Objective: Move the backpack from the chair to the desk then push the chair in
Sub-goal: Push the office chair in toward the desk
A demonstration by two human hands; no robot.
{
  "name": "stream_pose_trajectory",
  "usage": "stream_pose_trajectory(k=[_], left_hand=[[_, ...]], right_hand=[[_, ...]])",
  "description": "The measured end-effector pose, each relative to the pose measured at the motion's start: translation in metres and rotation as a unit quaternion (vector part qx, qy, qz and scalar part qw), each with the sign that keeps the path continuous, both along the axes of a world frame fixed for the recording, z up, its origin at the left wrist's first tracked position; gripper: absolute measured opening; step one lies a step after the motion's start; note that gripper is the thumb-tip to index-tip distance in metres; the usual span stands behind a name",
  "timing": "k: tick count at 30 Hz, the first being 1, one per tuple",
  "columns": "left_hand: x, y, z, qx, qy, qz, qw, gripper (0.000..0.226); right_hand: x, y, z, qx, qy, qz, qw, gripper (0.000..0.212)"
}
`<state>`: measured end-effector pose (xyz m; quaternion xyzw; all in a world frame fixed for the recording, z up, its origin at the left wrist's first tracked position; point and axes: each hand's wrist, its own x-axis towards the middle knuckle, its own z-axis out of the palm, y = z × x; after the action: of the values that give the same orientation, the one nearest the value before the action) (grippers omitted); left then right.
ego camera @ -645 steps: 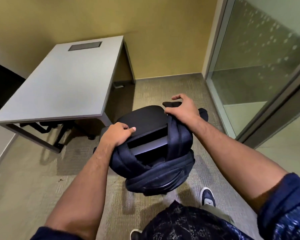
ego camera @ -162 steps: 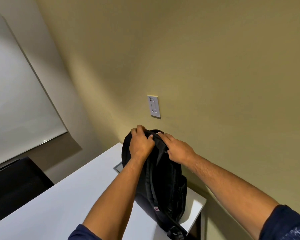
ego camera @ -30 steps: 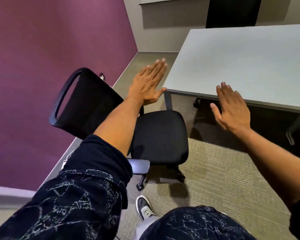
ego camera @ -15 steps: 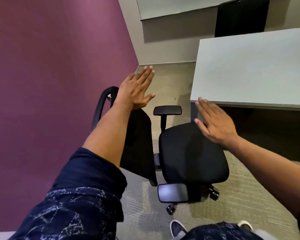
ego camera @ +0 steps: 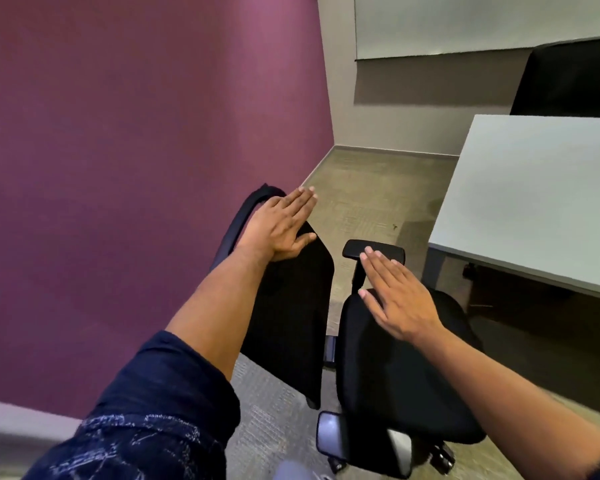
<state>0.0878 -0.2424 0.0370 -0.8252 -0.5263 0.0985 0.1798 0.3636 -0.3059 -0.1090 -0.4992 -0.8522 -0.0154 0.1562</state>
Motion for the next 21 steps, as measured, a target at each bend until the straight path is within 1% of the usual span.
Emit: stream_pose_trajectory(k=[5, 10, 14, 16, 19, 21], left_hand=[[-0.025, 0.025, 0.004, -0.011, -0.001, -0.012, 1.000, 0.080], [-0.073, 0.086, 0.003, -0.011, -0.025, -0.027, 0.999, 0.079], [-0.106, 0.141, -0.014, -0.029, -0.088, -0.064, 0.994, 0.080], [-0.120, 0.160, -0.029, -0.054, -0.118, -0.089, 0.988, 0.084], [-0.132, 0.177, -0.049, -0.115, -0.123, -0.111, 0.980, 0.086], [-0.128, 0.188, -0.054, -0.167, -0.123, -0.109, 0.972, 0.080]], right_hand=[[-0.031, 0.011, 0.004, 0.001, 0.031, 0.010, 0.999, 0.068], [-0.076, 0.046, 0.013, 0.016, 0.052, -0.024, 0.998, 0.069], [-0.115, 0.085, 0.022, 0.020, 0.039, -0.041, 0.998, 0.065], [-0.134, 0.104, 0.029, 0.019, 0.029, -0.056, 0.998, 0.063], [-0.165, 0.118, 0.044, -0.007, 0.051, -0.080, 0.995, 0.062], [-0.187, 0.116, 0.050, -0.076, 0.067, -0.076, 0.992, 0.066]])
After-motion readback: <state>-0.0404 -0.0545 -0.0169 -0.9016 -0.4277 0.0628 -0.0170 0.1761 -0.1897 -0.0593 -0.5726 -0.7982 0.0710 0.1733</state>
